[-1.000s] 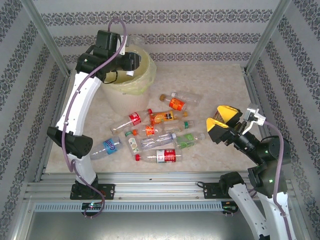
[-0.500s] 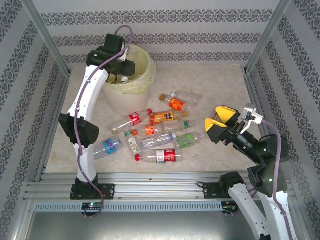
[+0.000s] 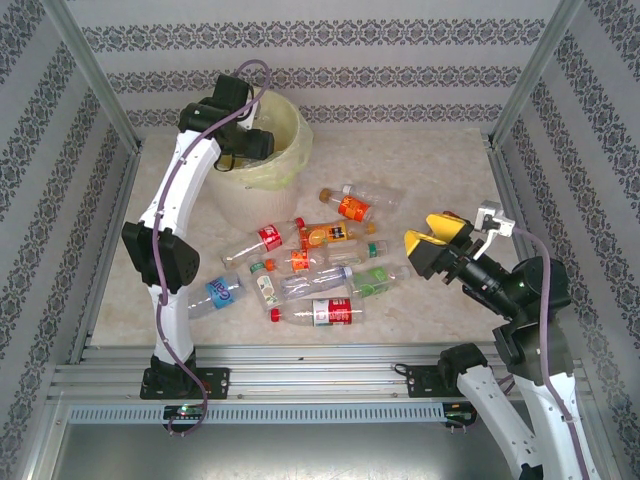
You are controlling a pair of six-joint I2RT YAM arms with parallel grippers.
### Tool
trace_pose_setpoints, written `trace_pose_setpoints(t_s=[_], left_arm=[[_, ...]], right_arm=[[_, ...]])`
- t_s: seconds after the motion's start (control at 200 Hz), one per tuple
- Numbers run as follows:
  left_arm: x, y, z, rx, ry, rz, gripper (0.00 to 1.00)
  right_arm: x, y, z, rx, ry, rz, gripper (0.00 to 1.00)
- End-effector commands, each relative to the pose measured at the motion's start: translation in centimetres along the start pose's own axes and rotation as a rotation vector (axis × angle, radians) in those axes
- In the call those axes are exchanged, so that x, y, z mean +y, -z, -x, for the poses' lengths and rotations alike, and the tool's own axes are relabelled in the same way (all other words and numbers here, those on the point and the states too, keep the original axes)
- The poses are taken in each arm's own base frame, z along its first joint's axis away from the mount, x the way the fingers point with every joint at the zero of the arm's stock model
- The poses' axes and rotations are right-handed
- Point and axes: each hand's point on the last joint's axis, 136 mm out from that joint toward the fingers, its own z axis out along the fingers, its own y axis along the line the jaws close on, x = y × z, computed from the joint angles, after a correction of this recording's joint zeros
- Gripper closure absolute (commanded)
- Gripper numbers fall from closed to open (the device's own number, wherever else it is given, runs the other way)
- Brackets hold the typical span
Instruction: Put the plastic bottles in the bin
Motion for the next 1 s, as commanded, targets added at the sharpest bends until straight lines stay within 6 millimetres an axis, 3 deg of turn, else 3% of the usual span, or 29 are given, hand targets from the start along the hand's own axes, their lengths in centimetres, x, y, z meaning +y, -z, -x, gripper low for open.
trace_pose_setpoints(t_s=[0.0, 0.26, 0.515, 0.709, 0.879, 0.999], left_arm=[[0.6, 2.5, 0.4, -0.032, 0.002, 0.007, 0.20], [-0.1, 7.3, 1.4, -0.141, -0.006, -0.035, 0.00], [-1.6, 13.3, 1.1, -0.307, -0.049, -0.124, 0.00], [-5.9, 17.1, -1.7, -0.406, -0.120, -0.368, 0.00], [-11.3, 18.5, -6.0, -0.448, -0.204, -0.625, 0.00], [-14.5, 18.7, -8.8, -0.468, -0.299, -0.702, 0.00]], right_arm=[[-0.8, -0.2, -0.4, 0.018, -0.036, -0.040, 0.02], [-3.8, -0.6, -1.7, 0.042, -0.094, -0.161, 0.02], [-7.8, -1.1, -4.0, 0.128, -0.172, -0.328, 0.02], [-12.4, -0.8, -7.0, 0.259, -0.311, -0.548, 0.02], [-15.3, 0.2, -9.2, 0.311, -0.371, -0.696, 0.02], [-16.7, 1.2, -10.0, 0.324, -0.392, -0.797, 0.02]])
